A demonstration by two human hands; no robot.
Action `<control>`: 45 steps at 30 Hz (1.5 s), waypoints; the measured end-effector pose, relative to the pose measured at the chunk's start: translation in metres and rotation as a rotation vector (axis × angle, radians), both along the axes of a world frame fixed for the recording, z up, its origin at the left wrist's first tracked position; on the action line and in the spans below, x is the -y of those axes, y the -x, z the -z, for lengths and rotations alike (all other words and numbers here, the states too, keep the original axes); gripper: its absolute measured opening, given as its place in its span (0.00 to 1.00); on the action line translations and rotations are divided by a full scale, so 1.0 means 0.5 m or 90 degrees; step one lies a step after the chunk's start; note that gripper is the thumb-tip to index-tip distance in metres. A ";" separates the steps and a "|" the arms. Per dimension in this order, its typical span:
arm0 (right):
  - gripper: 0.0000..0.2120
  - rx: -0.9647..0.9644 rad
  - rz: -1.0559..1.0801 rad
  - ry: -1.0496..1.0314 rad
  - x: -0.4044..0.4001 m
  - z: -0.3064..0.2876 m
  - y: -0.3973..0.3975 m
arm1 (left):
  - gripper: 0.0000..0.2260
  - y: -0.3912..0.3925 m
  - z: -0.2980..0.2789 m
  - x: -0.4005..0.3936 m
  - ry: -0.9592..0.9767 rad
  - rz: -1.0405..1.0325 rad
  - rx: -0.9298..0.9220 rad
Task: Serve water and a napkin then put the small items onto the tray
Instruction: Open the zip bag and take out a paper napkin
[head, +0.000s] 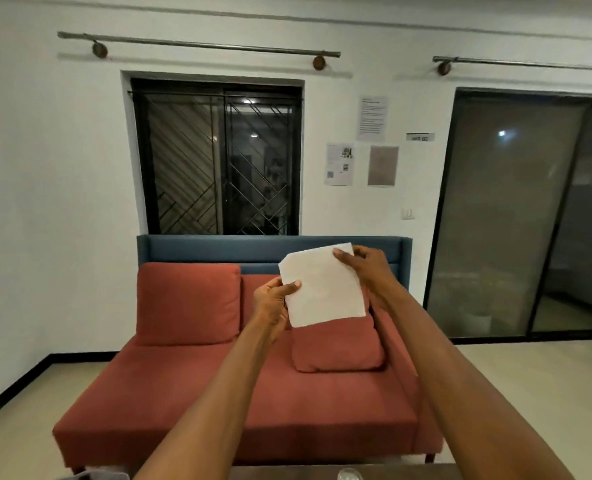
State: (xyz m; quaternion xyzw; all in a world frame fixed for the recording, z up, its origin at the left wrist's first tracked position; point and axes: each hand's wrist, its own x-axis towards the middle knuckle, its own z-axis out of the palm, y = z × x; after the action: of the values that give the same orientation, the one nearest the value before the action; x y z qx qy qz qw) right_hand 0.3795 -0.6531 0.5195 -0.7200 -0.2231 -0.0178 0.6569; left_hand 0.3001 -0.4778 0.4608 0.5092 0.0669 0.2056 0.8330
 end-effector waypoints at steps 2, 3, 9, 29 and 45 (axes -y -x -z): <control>0.08 0.002 0.011 -0.017 -0.005 -0.008 -0.003 | 0.13 -0.002 0.000 -0.009 0.005 0.008 0.004; 0.07 0.005 0.019 -0.017 -0.009 -0.012 -0.005 | 0.13 -0.002 0.003 -0.014 0.004 0.022 0.003; 0.09 0.024 0.060 0.004 -0.049 -0.036 -0.001 | 0.17 -0.001 0.051 -0.027 -0.130 0.174 -0.094; 0.03 0.097 0.186 0.036 -0.087 0.008 -0.067 | 0.14 -0.020 0.119 -0.027 0.005 0.160 -0.109; 0.02 0.310 0.228 0.237 -0.047 0.007 -0.079 | 0.13 -0.042 0.089 0.068 0.124 0.136 -0.036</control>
State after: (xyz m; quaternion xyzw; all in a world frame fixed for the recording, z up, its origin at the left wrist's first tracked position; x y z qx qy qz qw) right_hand 0.4188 -0.6297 0.5160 -0.8296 -0.2430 -0.2626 0.4287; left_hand 0.3213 -0.5118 0.4161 0.4357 0.0557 0.0940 0.8934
